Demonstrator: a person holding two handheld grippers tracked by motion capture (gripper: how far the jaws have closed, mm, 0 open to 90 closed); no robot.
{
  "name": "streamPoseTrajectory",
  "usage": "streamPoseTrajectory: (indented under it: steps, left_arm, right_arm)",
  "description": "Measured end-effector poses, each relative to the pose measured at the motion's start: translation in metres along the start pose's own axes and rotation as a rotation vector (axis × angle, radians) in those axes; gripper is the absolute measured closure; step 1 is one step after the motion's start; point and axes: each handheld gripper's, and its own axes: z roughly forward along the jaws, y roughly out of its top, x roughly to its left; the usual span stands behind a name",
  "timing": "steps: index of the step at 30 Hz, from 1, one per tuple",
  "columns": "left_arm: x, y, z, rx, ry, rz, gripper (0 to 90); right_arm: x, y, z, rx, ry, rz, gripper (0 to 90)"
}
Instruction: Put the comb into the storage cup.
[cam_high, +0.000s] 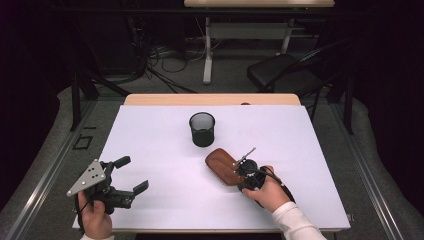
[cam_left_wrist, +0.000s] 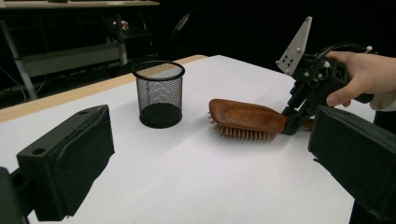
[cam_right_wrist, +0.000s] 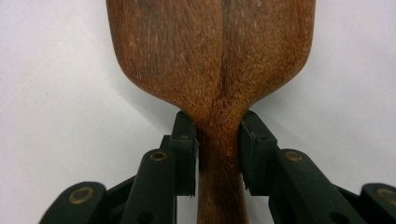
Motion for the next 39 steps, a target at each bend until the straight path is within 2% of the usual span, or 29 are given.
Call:
streamPoseTrajectory:
  steps: [6,11,12,26,29,31,32,35,39]
  left_arm:
    - [0.0,0.0,0.0003,0.0,-0.003,0.003,0.4]
    - [0.0,-0.0001,0.0001,0.001,0.0,0.001,0.4]
    - [0.0,-0.0001,0.0,0.001,0.0,0.001,0.4]
    - [0.0002,-0.0002,0.0001,0.001,0.0,0.0,0.4]
    - [0.0003,-0.0002,0.0001,0.001,0.001,0.0,0.4]
    - [0.0004,-0.0002,0.0001,0.001,0.0,-0.001,0.4]
    - [0.0004,-0.0002,0.0,0.001,0.001,-0.001,0.4]
    - [0.0006,-0.0002,-0.0001,-0.003,0.002,-0.001,0.4]
    - [0.0003,-0.0002,-0.0001,0.002,0.001,0.001,0.4]
  right_arm:
    - [-0.0015,0.0011,0.0001,0.006,0.008,-0.009,71.1]
    - [-0.0001,0.0032,-0.0005,0.033,0.008,0.009,71.5]
    - [-0.0009,0.0037,-0.0005,0.035,0.008,-0.004,71.5]
    - [-0.0003,0.0038,0.0002,0.028,0.007,-0.02,72.2]
    - [-0.0012,0.0048,-0.002,0.062,0.009,-0.02,72.3]
    - [-0.001,0.0047,-0.002,0.058,0.008,-0.024,72.3]
    - [-0.001,0.0036,-0.0005,0.028,0.01,-0.026,72.3]
    - [0.0008,0.0027,-0.0012,0.024,-0.007,-0.028,72.3]
    - [0.0003,0.0024,-0.0014,0.015,-0.002,-0.024,72.4]
